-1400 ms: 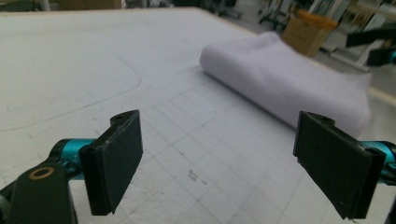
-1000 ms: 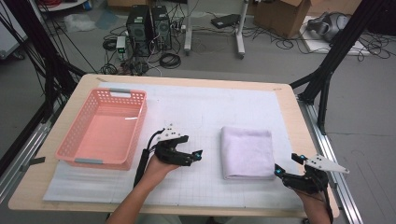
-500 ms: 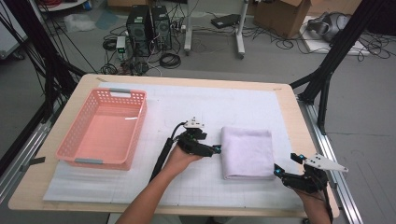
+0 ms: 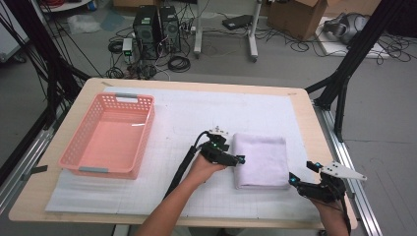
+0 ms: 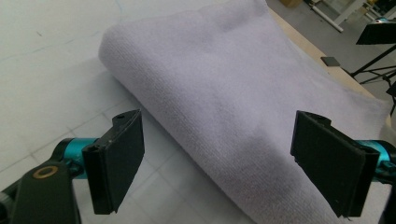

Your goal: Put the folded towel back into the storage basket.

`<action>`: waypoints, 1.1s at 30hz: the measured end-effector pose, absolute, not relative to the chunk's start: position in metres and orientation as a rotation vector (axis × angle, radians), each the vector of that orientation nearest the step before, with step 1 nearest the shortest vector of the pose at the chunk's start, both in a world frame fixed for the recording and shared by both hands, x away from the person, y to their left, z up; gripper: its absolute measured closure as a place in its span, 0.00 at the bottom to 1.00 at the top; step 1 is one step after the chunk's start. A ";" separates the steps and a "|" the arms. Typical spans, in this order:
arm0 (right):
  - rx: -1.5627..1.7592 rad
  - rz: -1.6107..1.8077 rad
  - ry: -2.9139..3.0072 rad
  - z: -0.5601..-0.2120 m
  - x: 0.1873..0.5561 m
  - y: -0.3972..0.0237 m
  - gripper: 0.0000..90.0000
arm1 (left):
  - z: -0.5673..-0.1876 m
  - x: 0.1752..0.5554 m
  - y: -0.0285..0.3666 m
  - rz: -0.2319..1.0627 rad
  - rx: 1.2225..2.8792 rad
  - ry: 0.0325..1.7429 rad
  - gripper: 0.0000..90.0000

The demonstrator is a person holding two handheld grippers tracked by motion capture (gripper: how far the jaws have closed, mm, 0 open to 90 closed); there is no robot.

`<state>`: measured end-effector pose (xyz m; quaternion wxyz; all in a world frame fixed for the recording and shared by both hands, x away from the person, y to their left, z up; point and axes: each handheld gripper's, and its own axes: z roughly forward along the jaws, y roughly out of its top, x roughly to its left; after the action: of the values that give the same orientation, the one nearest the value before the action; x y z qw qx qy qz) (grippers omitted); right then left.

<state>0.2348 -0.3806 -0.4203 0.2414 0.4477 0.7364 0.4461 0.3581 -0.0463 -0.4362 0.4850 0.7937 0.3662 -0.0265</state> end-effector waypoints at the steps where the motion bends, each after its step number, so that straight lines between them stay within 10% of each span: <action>1: 1.220 1.220 2.016 -0.420 0.235 -0.381 0.19 | -0.437 0.358 -0.049 -0.068 1.937 0.903 0.21; 20: 1.218 1.217 2.016 -0.420 0.235 -0.380 0.19 | -0.444 0.356 -0.071 0.049 2.044 0.948 0.20; 33: 1.230 1.214 2.005 -0.420 0.236 -0.382 0.19 | -0.448 0.358 -0.071 -0.008 1.986 0.898 0.71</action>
<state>0.2362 -0.3817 -0.4201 0.2445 0.4506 0.7344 0.4447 0.3580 -0.0711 -0.4475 0.4626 0.8078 0.3653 -0.0034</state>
